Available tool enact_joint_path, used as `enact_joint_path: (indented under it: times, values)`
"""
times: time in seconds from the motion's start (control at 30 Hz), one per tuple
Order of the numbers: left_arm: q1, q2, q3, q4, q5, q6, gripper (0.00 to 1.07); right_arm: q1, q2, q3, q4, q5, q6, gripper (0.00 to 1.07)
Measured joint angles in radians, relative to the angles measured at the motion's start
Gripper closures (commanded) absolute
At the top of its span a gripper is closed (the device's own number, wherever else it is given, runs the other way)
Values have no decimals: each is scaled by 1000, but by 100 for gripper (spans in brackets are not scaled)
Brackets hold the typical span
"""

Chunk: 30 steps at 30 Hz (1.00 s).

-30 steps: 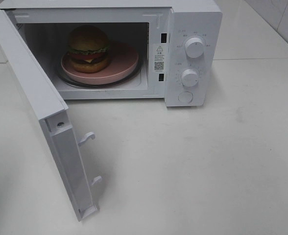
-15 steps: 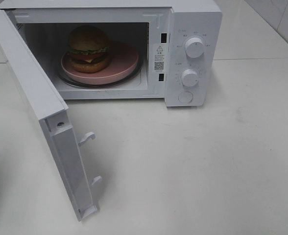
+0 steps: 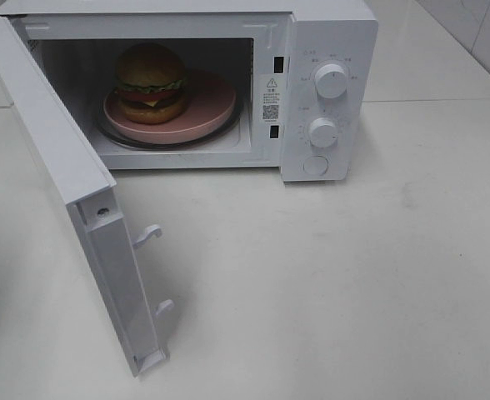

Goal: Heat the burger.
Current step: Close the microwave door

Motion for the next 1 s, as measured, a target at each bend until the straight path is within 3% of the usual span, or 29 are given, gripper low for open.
enact_joint_path:
  times: [0.07,0.17,0.2,0.23,0.27,0.3,0.33,0.37,0.43,0.47,0.53,0.63,0.8,0.9,0.93,1.0]
  values:
    - [0,40,1,51,-55,-66,107,0,0,0,0,0,0,32]
    - [0,53,3,82,-76,-101,107,0,0,0,0,0,0,32]
    - [-7,78,12,164,-126,-174,107,0,0,0,0,0,0,32]
    - [-14,91,20,212,-160,-216,107,0,0,0,0,0,0,32]
    - [-14,91,20,212,-160,-216,107,0,0,0,0,0,0,32]
    - [-27,117,41,306,-225,-294,107,0,0,0,0,0,0,32]
    - [-32,134,52,358,-260,-336,107,0,0,0,0,0,0,32]
    - [-32,134,52,358,-260,-336,107,0,0,0,0,0,0,32]
    - [-37,212,71,544,-381,-488,107,0,0,0,0,0,0,32]
    - [-37,212,71,544,-381,-488,107,0,0,0,0,0,0,32]
    - [-37,271,72,659,-470,-560,107,0,0,0,0,0,0,32]
    - [-44,322,72,738,-552,-595,107,0,0,0,0,0,0,32]
    - [-108,382,66,751,-611,-604,107,0,0,0,0,0,0,32]
    - [-186,415,58,721,-632,-585,107,0,0,0,0,0,0,32]
    - [-244,432,57,664,-649,-558,107,0,0,0,0,0,0,32]
    - [-271,439,56,621,-656,-545,107,0,0,0,0,0,0,32]
